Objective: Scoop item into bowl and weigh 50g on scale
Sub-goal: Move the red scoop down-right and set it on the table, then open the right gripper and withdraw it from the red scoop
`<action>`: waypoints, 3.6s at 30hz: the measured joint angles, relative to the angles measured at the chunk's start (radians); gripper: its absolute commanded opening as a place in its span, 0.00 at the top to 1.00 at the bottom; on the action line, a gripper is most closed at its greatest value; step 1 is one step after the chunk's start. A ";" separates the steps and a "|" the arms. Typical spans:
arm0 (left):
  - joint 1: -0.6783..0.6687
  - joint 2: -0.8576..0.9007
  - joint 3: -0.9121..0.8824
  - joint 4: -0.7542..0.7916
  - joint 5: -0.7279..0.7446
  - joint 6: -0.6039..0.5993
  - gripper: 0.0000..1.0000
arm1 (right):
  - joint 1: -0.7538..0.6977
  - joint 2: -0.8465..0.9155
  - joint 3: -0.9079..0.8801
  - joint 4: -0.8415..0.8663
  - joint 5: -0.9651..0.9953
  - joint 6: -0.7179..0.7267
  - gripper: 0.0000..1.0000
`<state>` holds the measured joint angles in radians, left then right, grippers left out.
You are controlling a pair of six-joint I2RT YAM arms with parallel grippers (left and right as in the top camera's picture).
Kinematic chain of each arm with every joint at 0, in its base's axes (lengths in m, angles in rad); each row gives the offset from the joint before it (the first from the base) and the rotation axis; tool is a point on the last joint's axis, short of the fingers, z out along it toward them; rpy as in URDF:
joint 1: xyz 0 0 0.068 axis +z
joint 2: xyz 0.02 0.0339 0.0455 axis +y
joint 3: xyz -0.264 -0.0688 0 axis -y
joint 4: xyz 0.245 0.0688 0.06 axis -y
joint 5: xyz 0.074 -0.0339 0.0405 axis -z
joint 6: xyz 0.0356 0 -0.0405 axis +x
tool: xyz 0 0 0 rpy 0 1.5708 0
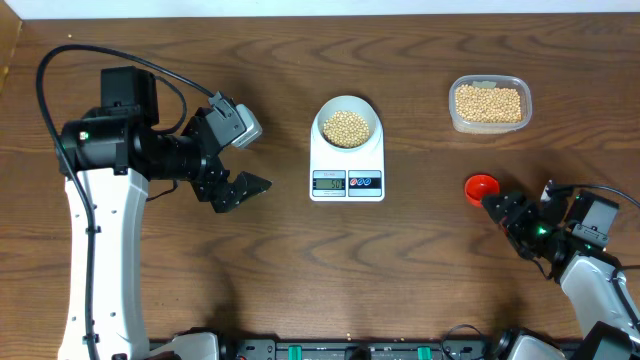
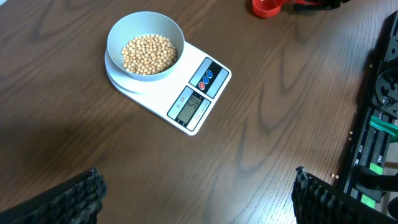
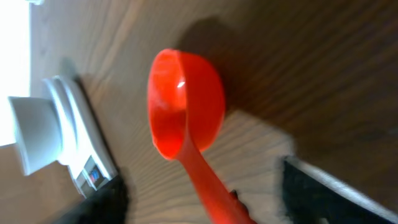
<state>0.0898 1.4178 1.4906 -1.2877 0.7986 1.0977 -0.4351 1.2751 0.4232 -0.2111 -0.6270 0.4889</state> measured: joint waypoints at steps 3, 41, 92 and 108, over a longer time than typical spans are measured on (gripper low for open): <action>0.000 0.000 0.000 0.001 0.000 0.000 0.02 | 0.000 0.000 0.000 -0.009 0.049 0.000 0.01; 0.000 0.000 0.000 0.000 0.000 0.000 0.02 | 0.000 -0.584 0.179 0.379 0.616 0.027 0.01; 0.000 0.000 -0.001 -0.001 0.000 0.000 0.02 | 0.000 -0.184 0.183 0.306 -0.180 0.073 0.01; 0.000 0.000 -0.001 -0.002 0.000 0.000 0.02 | 0.000 -0.321 0.149 0.005 0.021 0.061 0.01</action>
<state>0.0898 1.4178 1.4899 -1.2892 0.7982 1.0977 -0.4351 0.9539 0.5720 -0.2058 -0.6060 0.5503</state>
